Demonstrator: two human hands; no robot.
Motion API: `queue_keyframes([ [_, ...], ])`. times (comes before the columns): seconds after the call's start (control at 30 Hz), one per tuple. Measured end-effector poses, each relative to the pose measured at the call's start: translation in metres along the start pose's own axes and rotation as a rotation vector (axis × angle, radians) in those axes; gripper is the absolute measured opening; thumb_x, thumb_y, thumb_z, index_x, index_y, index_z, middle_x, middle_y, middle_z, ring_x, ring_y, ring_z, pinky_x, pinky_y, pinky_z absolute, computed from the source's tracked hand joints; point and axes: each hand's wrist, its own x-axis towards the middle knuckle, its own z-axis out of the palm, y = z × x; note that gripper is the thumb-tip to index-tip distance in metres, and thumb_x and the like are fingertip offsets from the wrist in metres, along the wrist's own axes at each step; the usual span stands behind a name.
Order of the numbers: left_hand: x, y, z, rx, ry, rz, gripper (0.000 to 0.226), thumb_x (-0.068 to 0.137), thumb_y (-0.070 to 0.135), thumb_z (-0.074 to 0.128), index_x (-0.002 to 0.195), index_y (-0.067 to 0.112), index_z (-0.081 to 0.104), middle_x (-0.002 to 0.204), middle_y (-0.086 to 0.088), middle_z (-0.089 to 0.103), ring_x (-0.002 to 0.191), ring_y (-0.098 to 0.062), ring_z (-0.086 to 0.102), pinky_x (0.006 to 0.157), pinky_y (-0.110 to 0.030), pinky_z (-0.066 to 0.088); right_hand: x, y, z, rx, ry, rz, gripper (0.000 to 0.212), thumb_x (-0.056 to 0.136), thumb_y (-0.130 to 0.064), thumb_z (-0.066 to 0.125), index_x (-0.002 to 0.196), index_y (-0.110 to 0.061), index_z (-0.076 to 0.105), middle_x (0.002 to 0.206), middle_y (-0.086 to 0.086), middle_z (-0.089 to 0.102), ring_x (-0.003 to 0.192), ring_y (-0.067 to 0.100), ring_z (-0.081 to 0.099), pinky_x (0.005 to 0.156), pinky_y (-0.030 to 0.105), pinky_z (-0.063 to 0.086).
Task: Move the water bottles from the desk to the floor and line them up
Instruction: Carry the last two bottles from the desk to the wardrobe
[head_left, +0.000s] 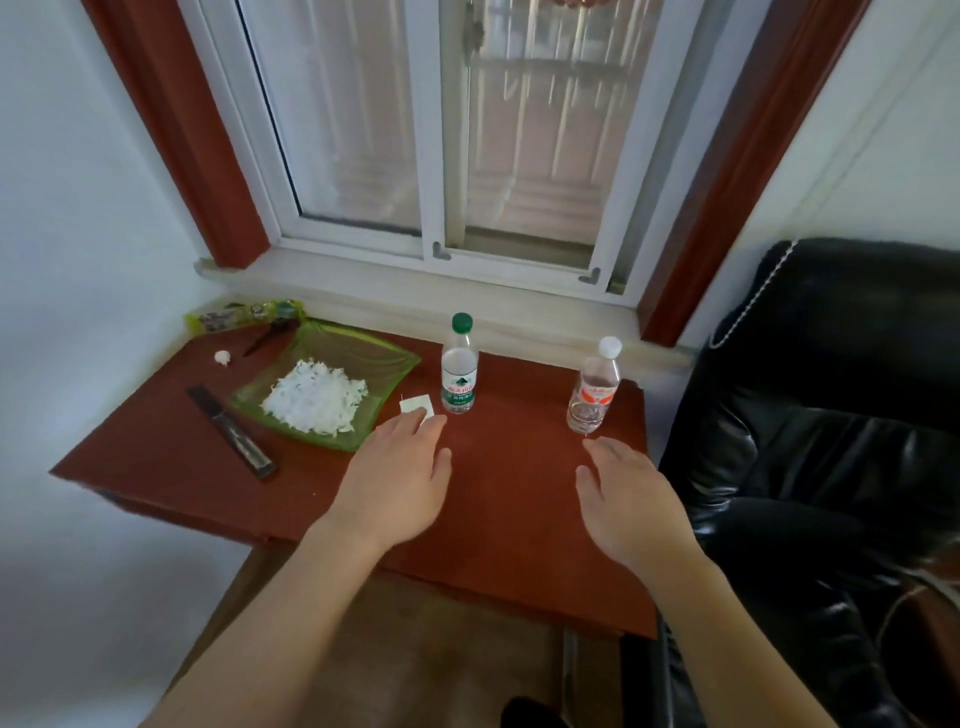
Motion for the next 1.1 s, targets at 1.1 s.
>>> queue_keyframes([
  [1.1,0.276,-0.061,0.074,-0.271,-0.036,0.025,0.021,0.077,0.044,0.074,0.083,0.030,0.060,0.086,0.015,0.051,0.072,-0.002,0.054,0.063,-0.021,0.046,0.244,0.070,0.021,0.272,0.090,0.306,0.037,0.079,-0.039,0.068,0.113,-0.025,0.062,0.112,-0.006,0.052,0.089,0.013,0.052,0.070,0.030,0.045],
])
